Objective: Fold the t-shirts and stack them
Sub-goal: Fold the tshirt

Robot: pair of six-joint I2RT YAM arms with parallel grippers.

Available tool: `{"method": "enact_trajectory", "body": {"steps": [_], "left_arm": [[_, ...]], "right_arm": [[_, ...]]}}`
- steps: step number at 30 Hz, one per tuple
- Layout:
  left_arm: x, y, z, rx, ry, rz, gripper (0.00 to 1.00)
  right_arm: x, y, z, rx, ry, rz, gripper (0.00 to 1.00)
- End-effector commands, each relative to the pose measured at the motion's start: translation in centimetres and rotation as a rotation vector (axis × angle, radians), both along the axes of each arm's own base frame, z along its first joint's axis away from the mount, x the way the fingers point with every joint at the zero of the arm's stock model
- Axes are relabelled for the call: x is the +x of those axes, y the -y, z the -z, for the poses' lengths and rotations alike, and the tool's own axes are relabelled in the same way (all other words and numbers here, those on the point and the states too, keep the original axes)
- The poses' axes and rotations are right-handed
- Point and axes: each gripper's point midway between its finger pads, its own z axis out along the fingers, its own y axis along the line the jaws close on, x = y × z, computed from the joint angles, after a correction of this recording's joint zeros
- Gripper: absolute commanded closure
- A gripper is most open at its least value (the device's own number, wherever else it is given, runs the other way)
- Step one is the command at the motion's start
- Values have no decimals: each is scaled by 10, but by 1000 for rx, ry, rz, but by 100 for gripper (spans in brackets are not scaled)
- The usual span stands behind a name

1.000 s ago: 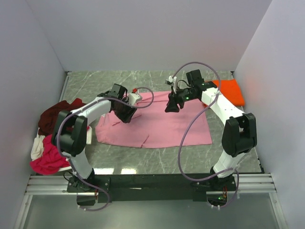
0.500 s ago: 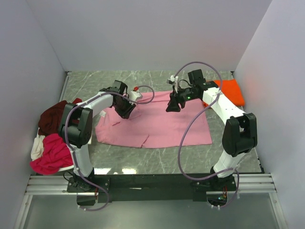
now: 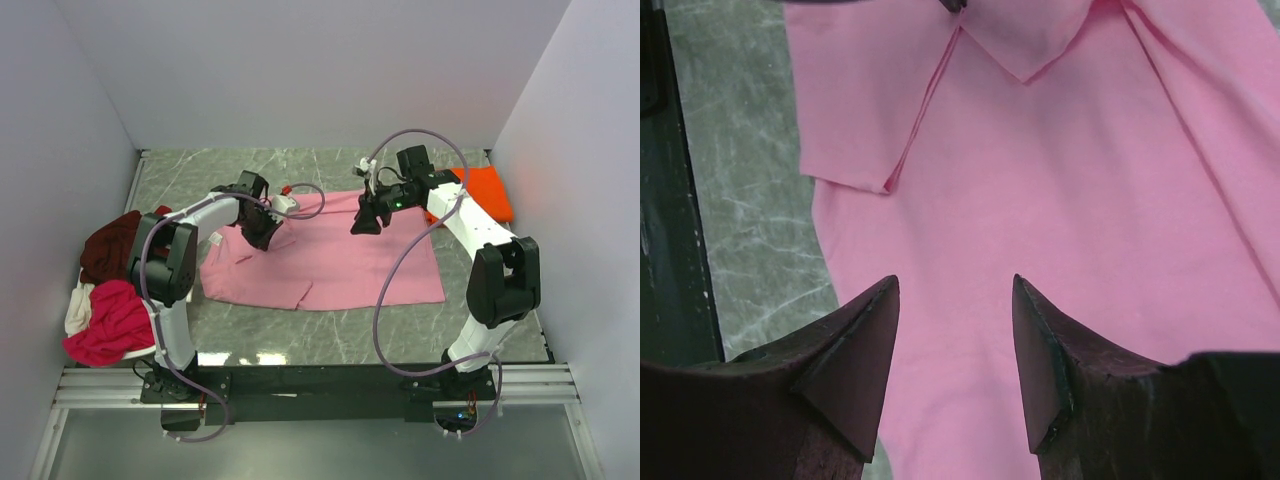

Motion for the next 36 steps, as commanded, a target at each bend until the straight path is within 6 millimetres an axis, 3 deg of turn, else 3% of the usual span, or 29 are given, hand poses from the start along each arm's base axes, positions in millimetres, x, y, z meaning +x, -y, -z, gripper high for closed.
{"method": "enact_trajectory", "body": {"steps": [1,4,6,7,9,10,11,14,19,23,36], "left_arm": [[17,7,-45,-54,120,-4,99],[12,8,-60,-87,161,-6,99],[4,9,-63,-107,173,-4,99],[1,10,-63,-117,170,-8,99],[-6,10,-59,-123,171,-6,99],[-8,10,-64,-127,187,-5,99],[-12,9,-61,-124,183,-4,99],[-13,10,-66,-124,202,3,99],[-17,14,-63,-129,196,22,99],[-21,14,-56,-115,182,26,99],[-21,12,-68,-118,222,29,99]], "right_arm": [[-3,8,-18,-17,97,-38,44],[-21,26,0,-134,154,-162,44],[-45,49,20,-254,165,-246,44],[-64,65,47,-306,193,-347,44],[-73,96,62,-437,293,-388,43],[-84,119,85,-491,292,-402,42],[-79,131,84,-533,358,-392,42],[-88,170,101,-616,378,-413,43],[-111,185,121,-666,348,-479,47],[-122,196,133,-711,264,-494,59],[-133,228,152,-824,209,-453,60]]}}
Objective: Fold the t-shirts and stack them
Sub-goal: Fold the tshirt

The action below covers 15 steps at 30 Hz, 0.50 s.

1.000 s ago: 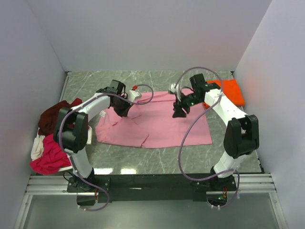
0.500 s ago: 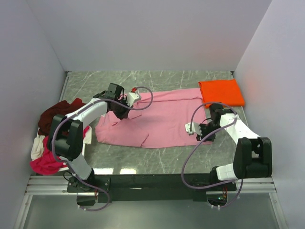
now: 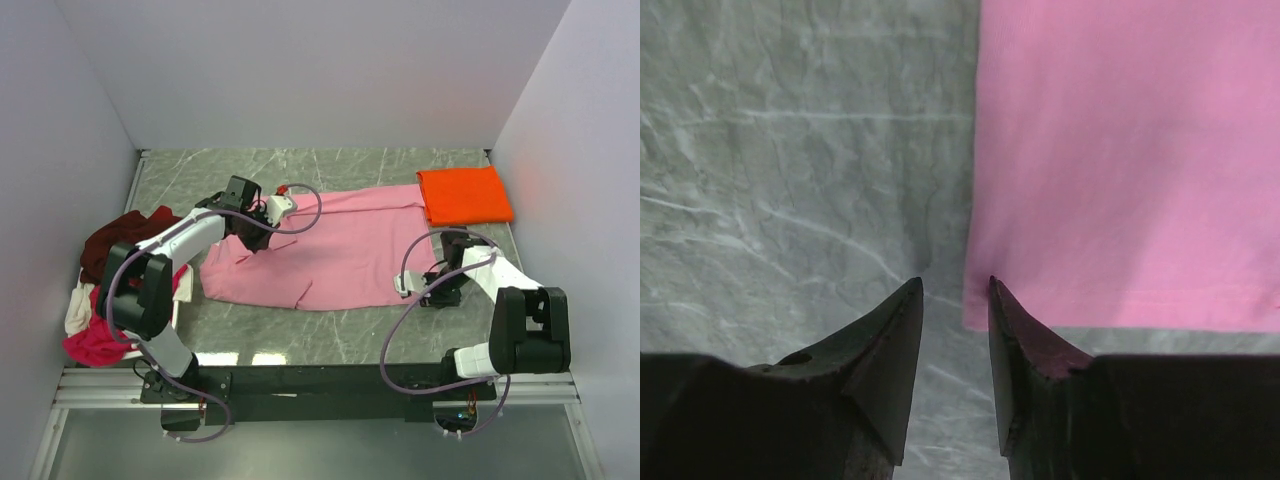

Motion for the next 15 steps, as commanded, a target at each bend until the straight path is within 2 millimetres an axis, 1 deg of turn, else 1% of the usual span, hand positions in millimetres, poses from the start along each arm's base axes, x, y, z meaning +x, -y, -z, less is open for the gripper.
{"method": "enact_trajectory", "body": {"steps": [1,7,9,11,12,14,15], "left_arm": [[3,5,-19,-31,60,13,99],[2,5,-20,-34,63,14,99],[2,4,-21,-29,63,11,99],[2,4,-22,-30,68,13,99],[2,5,-23,-34,70,14,99],[3,5,-27,-39,85,16,99],[4,5,-33,-47,108,17,99]], "right_arm": [[7,12,0,-31,39,18,60],[19,16,5,-36,54,55,61],[18,17,8,-36,42,59,62],[18,17,10,-34,37,62,65],[18,17,11,-32,37,62,67],[17,14,11,-20,36,64,77],[17,13,10,-12,37,66,83]]}}
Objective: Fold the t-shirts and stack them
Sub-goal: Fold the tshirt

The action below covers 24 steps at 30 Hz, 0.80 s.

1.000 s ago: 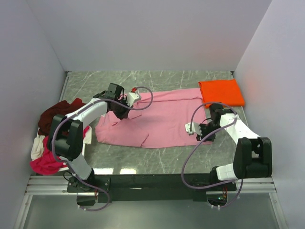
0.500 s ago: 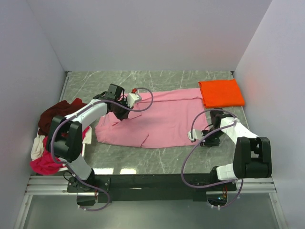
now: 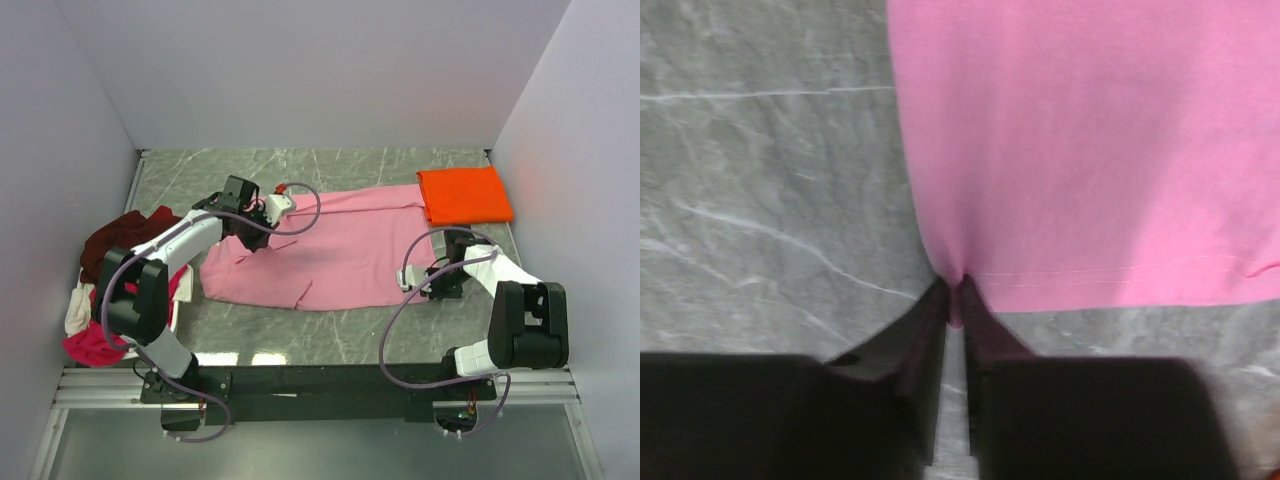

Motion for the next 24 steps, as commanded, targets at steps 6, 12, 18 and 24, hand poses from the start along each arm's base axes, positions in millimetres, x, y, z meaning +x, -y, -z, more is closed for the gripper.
{"method": "enact_trajectory", "body": {"steps": [6,12,18,24], "left_arm": [[8,-5,-69,-51,270,8,99],[11,-18,-123,-158,425,-35,99],[8,-20,-148,-182,519,-15,99],[7,-18,-171,-203,587,7,99]], "right_arm": [[19,-13,-23,109,43,115,100],[50,-16,-43,153,103,225,100],[70,-19,-54,194,154,313,100],[80,-16,-58,195,172,390,100]]}}
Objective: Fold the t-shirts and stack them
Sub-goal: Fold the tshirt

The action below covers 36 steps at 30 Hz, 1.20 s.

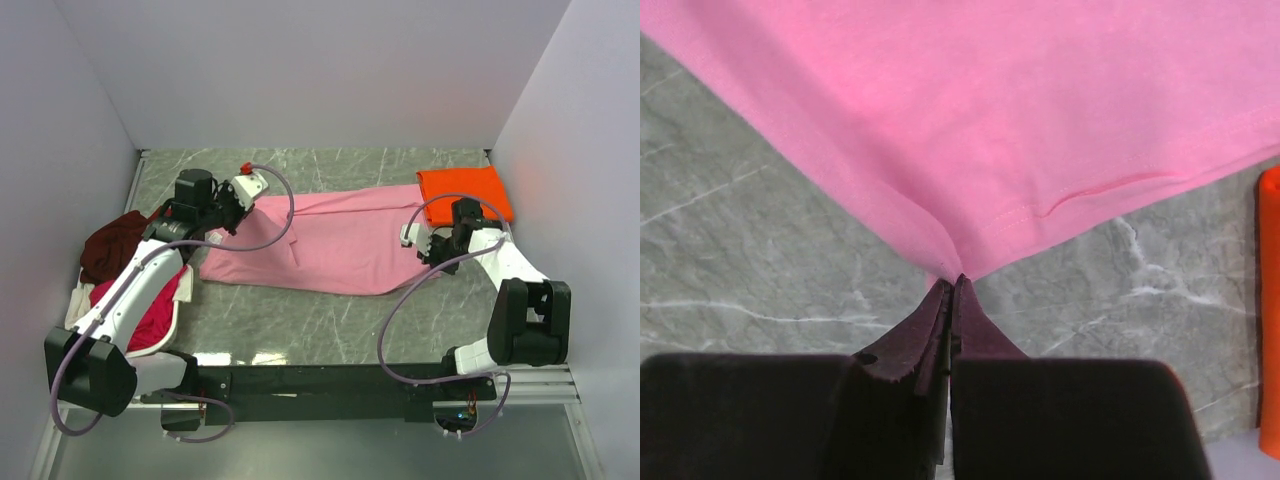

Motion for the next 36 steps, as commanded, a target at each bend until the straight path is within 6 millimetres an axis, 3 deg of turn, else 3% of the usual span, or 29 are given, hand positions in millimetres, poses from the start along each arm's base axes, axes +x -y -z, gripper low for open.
{"method": "enact_trajectory", "body": {"steps": [1,11,23,28,36], "left_arm": [[-1,6,-34,-29,120,49,99],[7,1,-60,5,229,41,100],[33,-14,-68,34,299,-29,100],[47,-25,-68,50,297,-70,100],[64,-27,-63,68,309,-76,100]], "right_arm": [[21,2,-11,27,40,85,100],[39,5,-15,44,20,217,100],[65,7,-20,74,-11,326,100],[85,6,-25,92,-13,370,100],[117,6,-31,113,-30,425,100]]}}
